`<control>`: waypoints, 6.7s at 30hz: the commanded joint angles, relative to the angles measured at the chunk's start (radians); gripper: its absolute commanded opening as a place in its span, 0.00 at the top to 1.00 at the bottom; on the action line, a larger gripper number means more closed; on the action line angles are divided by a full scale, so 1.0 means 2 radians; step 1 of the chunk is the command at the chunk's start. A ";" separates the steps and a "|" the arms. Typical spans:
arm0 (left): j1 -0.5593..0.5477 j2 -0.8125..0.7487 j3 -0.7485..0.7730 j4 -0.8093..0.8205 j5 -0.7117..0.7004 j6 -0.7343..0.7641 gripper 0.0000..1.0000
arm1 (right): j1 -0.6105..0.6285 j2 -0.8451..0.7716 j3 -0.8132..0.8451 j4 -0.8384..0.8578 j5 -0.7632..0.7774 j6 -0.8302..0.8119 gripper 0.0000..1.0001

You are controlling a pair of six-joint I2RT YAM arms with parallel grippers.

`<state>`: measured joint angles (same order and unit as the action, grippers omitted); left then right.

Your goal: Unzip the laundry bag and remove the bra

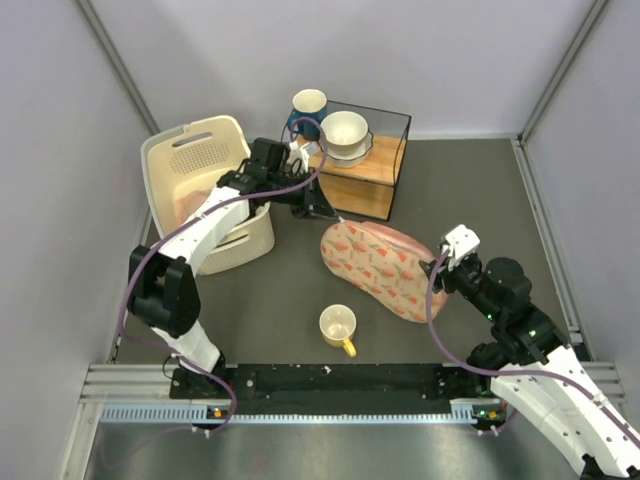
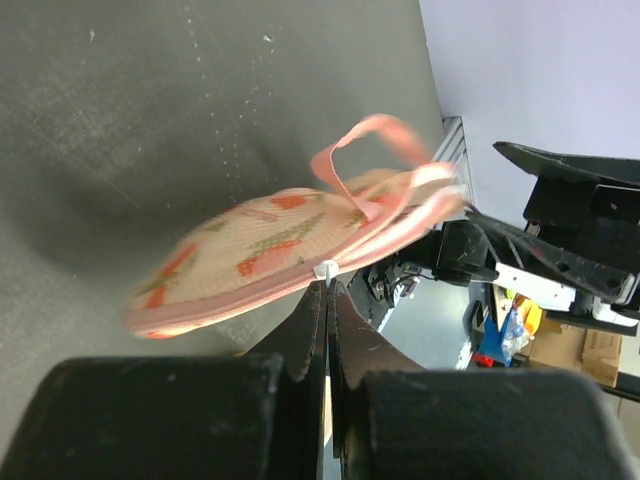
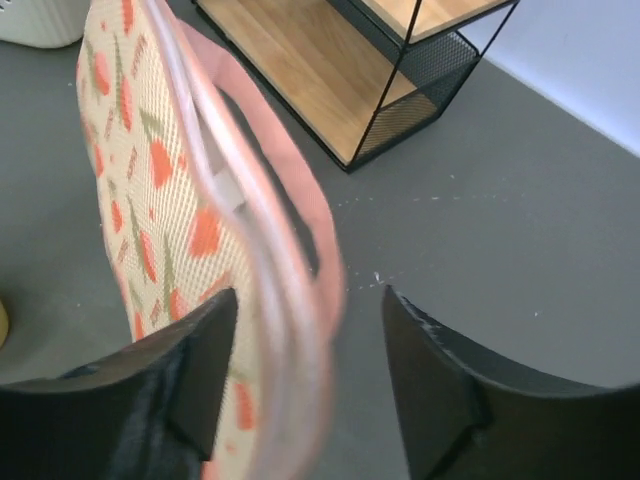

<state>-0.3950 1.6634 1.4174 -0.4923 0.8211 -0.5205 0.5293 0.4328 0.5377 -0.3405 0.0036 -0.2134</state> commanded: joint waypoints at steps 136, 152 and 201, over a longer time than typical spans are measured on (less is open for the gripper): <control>-0.058 -0.042 0.015 -0.022 -0.069 0.021 0.09 | -0.166 0.327 0.064 -0.041 0.004 0.327 1.00; -0.053 -0.039 0.057 -0.059 -0.085 0.052 0.08 | -0.166 0.221 0.205 -0.162 0.007 0.300 1.00; -0.218 0.072 0.061 -0.023 -0.258 -0.014 0.09 | -0.202 0.199 0.104 -0.122 -0.003 0.384 0.24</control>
<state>-0.7937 1.7557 1.5139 -0.5926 0.4992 -0.4999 0.2386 0.9371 0.7208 -0.5892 -0.0448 0.5217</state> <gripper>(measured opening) 0.907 0.761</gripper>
